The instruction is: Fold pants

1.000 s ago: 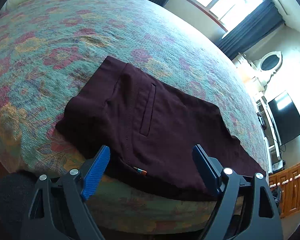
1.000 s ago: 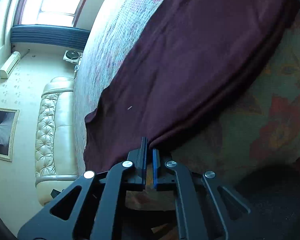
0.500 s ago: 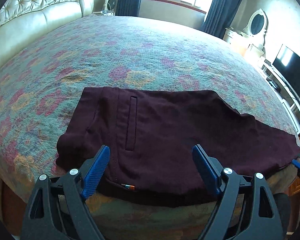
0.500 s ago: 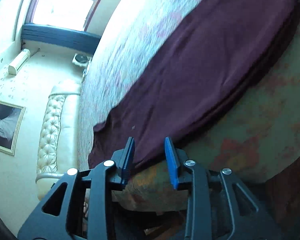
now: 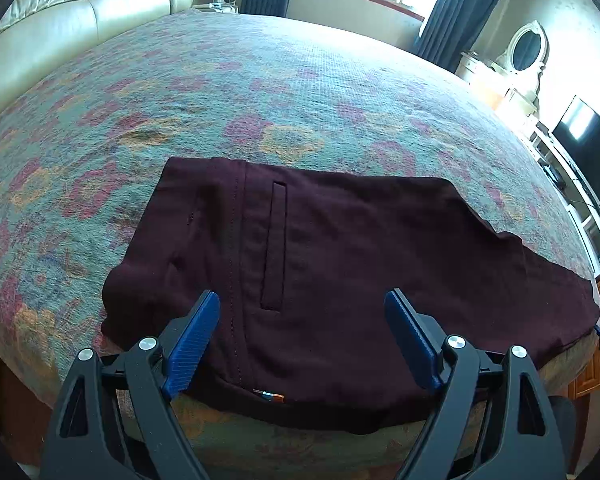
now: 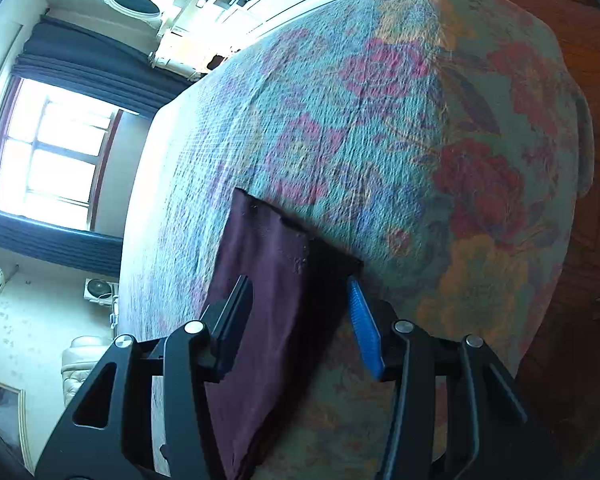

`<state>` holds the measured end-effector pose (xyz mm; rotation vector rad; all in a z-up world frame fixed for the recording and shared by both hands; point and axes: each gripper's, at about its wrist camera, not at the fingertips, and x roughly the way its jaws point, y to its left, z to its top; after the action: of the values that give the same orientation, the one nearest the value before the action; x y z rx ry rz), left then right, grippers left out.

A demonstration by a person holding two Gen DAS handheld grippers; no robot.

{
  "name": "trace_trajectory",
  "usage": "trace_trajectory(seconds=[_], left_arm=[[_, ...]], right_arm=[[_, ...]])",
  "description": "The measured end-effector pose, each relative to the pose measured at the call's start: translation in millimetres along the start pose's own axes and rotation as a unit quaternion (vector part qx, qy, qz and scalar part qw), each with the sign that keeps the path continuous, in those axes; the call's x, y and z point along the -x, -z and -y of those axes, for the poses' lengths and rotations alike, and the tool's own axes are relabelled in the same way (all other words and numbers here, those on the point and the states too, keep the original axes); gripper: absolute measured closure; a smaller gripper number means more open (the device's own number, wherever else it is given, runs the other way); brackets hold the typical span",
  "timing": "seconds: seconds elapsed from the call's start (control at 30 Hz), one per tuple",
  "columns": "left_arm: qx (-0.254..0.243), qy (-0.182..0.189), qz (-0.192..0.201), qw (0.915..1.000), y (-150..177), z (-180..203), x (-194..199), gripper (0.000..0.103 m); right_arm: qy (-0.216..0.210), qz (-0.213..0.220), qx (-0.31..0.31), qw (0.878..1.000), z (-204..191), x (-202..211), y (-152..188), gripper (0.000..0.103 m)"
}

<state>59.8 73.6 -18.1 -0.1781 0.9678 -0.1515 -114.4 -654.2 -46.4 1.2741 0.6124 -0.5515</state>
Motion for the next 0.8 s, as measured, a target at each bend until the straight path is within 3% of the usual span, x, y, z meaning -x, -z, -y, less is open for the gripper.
trace_trajectory(seconds=[0.13,0.27,0.4,0.57,0.73,0.8], left_arm=[[0.026,0.006,-0.016,0.9995,1.0,-8.4,-7.1,0.020],[0.030,0.011,-0.016,0.9994,1.0,-12.1,-8.1,0.020],[0.034,0.014,-0.016,0.9992,1.8,-14.0,-9.3,0.019],[0.023,0.013,-0.021,0.9994,2.7,-12.3,-11.8,0.019],[0.019,0.010,-0.022,0.9995,4.1,-12.0,-14.9,0.018],[0.014,0.007,-0.023,0.9996,4.8,-10.4,-16.2,0.018]], right_arm=[[-0.002,0.035,-0.014,0.999,2.8,5.0,5.2,0.051],[-0.009,0.040,-0.028,0.999,15.3,4.6,3.1,0.051],[-0.011,0.087,-0.044,0.995,22.6,13.9,2.1,0.051],[0.000,0.083,-0.047,0.995,20.0,5.2,6.1,0.049],[-0.039,0.014,-0.021,0.999,2.3,-12.6,17.0,0.048],[-0.034,0.002,-0.013,0.999,-2.1,-17.1,18.7,0.054]])
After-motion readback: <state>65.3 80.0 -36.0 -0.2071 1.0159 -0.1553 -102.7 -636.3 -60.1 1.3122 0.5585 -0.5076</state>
